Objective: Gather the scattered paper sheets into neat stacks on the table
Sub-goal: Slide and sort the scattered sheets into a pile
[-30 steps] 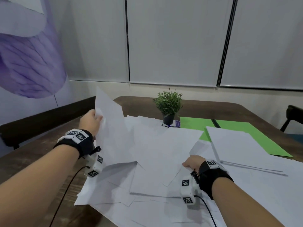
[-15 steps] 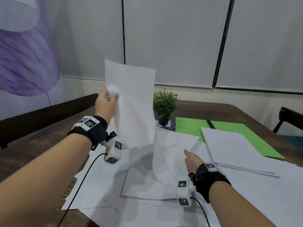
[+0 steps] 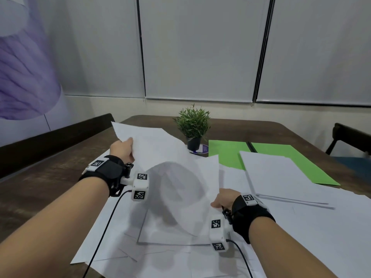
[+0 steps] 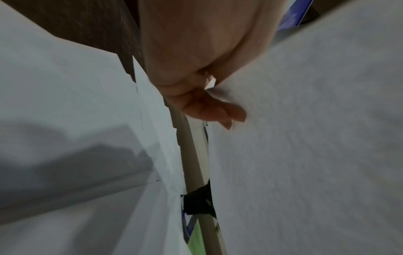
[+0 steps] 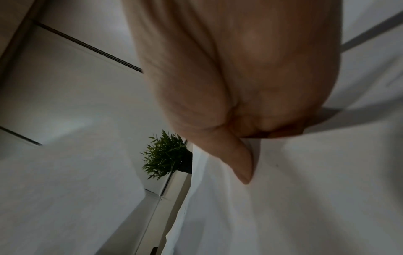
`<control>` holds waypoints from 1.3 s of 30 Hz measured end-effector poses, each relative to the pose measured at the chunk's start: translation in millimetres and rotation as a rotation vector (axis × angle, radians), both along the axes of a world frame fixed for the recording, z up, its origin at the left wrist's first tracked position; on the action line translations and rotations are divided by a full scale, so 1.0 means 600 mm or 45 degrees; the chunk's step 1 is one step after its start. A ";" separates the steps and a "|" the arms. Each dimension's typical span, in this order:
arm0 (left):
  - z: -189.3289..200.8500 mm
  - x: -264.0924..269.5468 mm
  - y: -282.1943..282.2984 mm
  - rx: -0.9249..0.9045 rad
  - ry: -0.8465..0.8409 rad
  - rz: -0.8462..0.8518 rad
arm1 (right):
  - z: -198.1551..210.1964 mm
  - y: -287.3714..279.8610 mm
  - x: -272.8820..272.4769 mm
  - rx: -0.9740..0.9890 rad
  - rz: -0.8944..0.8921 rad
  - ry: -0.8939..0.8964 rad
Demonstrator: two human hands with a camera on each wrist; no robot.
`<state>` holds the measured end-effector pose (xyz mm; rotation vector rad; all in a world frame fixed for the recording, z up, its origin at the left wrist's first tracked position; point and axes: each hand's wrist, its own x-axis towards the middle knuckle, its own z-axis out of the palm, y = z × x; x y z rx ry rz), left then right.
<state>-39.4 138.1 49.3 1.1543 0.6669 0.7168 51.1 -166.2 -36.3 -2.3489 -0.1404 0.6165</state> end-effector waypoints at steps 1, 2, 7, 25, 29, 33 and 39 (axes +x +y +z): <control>-0.009 0.000 0.003 -0.007 0.076 -0.064 | -0.004 -0.001 0.004 -0.064 0.079 -0.064; -0.021 -0.001 0.004 -0.028 0.123 -0.131 | -0.011 -0.004 0.011 -0.062 0.098 -0.078; -0.083 -0.024 -0.031 0.163 0.565 -0.281 | -0.023 -0.008 0.015 0.209 0.058 0.131; -0.144 -0.026 -0.088 0.354 0.909 -0.502 | -0.001 -0.042 -0.032 0.661 0.358 0.222; -0.140 -0.041 -0.084 0.229 0.814 -0.494 | 0.025 -0.057 -0.032 0.850 0.432 0.162; -0.104 -0.049 -0.100 0.125 0.346 -0.359 | 0.062 -0.057 -0.040 0.953 0.449 0.084; 0.012 -0.073 -0.147 0.493 -0.342 -0.113 | 0.140 -0.040 -0.075 0.978 0.418 -0.319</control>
